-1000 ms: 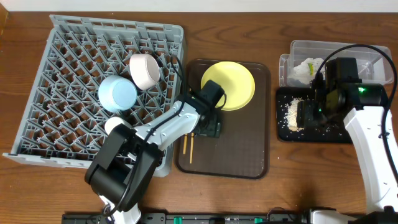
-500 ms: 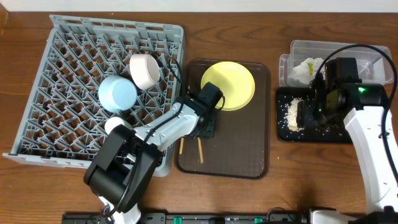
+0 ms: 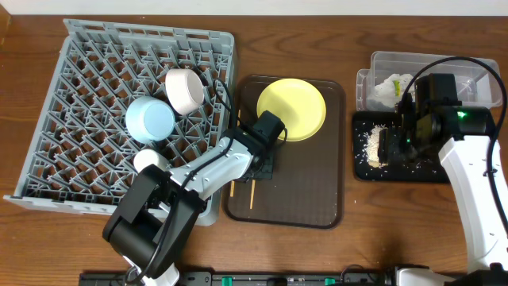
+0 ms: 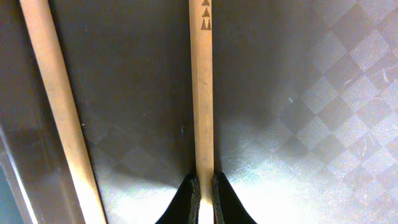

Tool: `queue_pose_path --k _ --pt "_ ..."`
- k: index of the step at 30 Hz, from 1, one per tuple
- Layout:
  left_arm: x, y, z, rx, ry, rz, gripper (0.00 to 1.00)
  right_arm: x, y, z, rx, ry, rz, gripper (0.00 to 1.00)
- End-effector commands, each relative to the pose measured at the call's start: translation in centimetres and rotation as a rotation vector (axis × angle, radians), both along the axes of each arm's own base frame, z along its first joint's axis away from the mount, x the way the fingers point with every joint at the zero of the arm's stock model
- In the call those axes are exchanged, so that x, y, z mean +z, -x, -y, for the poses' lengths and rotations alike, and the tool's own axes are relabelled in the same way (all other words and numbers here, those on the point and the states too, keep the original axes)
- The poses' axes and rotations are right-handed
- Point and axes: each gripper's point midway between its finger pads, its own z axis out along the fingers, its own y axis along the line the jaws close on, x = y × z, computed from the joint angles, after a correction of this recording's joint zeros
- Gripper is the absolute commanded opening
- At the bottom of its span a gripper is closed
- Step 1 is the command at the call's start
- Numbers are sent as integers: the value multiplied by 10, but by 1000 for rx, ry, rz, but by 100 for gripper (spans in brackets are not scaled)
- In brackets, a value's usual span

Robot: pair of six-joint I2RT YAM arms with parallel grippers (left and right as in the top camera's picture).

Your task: Sort waste into correct bins and load items into the dishwasher

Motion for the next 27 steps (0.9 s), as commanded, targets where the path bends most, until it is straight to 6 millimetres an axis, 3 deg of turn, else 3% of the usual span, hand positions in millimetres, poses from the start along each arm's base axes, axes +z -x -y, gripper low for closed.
queue_pose_path --k 1,4,10,16,19,27 --pt "-8 14 -7 -7 -36 -54 6 8 -2 1 5 -5 26 68" --pt "13 6 -11 2 -55 -15 6 8 -2 1 5 -4 26 68" --pt "83 -6 -12 -7 11 90 6 8 -2 1 5 -4 26 68" --pt "136 -17 -26 -89 40 207 6 8 -2 1 5 -4 26 68" --pt "146 -29 -51 -38 19 241 6 8 -2 1 5 -4 26 68" --pt "139 -53 -105 65 -21 227 6 8 -3 1 5 -4 27 68"
